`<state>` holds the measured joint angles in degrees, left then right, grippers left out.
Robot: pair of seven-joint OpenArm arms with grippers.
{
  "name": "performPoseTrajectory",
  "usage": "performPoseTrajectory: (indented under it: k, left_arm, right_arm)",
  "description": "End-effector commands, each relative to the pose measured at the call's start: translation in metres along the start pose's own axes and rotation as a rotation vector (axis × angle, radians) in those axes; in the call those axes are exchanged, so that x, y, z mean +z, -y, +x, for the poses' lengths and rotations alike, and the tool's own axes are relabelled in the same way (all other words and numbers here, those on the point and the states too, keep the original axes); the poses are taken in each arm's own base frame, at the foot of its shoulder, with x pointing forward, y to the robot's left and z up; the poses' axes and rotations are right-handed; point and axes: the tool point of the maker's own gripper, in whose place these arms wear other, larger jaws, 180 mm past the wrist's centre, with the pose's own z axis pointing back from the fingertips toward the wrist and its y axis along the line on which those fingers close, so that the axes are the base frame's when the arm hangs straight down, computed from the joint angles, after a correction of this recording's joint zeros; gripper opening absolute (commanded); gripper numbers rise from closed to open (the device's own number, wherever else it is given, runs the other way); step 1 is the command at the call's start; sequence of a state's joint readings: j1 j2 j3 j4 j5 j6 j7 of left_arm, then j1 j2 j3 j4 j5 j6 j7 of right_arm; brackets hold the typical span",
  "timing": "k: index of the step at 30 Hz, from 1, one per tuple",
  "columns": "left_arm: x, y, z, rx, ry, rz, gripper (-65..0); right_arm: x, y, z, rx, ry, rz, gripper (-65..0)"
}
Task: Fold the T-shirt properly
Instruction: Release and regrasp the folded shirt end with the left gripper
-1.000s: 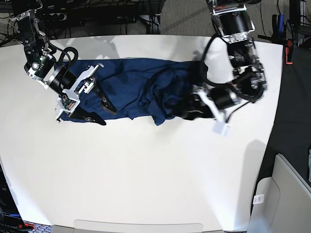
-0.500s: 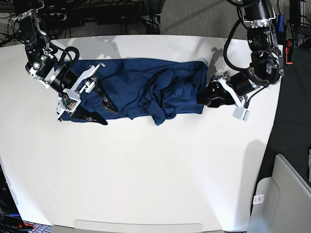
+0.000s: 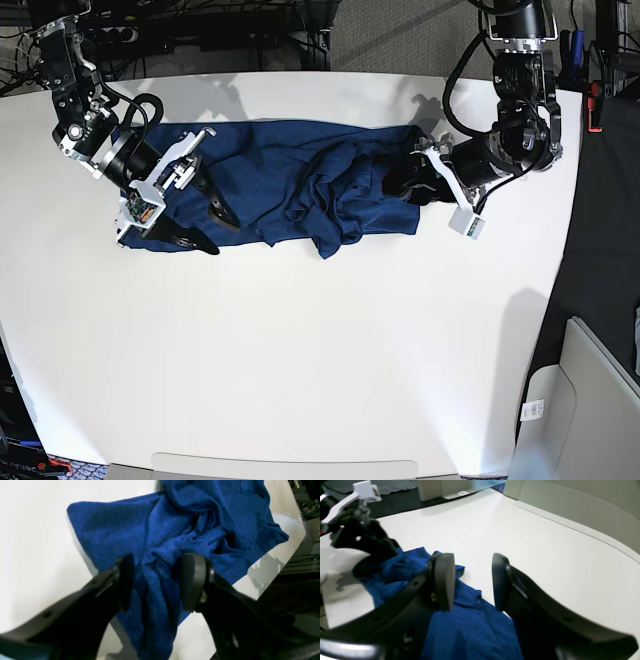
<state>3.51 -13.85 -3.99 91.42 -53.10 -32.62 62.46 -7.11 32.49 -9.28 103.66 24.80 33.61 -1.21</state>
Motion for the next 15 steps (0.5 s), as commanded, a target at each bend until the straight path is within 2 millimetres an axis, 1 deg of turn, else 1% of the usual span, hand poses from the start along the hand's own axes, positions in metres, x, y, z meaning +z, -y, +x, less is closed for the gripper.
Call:
performPoseTrajectory:
  k: [1,3,5,6,9,11,13,15]
  left_arm:
    - [0.003,0.005,0.012,-0.017,0.044,-0.020,-38.1]
    - [0.001,0.008,0.007,-0.007,0.041,-0.029,-40.0]
    - [-0.002,0.014,0.006,-0.001,0.047,-0.043,-44.0]
    - [-0.003,0.015,0.005,0.002,0.045,-0.046,-46.7]
    - [-0.003,0.018,0.005,0.008,0.046,-0.060,-57.5]
    - [-0.003,0.022,0.004,0.010,0.026,-0.081,-63.1]
    - [0.002,0.029,0.009,-0.009,0.022,-0.100,-63.9]
    - [0.008,0.043,0.021,-0.057,0.044,-0.126,-63.8]
  right_arm:
    - [0.001,0.003,0.019,0.017,0.061,0.004,-40.3]
    - [0.001,0.003,0.019,0.017,0.061,0.004,-40.3]
    - [0.001,0.003,0.019,0.017,0.061,0.004,-40.3]
    - [0.001,0.003,0.019,0.017,0.061,0.004,-40.3]
    - [0.001,0.003,0.019,0.017,0.061,0.004,-40.3]
    - [0.001,0.003,0.019,0.017,0.061,0.004,-40.3]
    - [0.001,0.003,0.019,0.017,0.061,0.004,-40.3]
    - [0.001,0.003,0.018,0.016,0.060,0.003,-40.3]
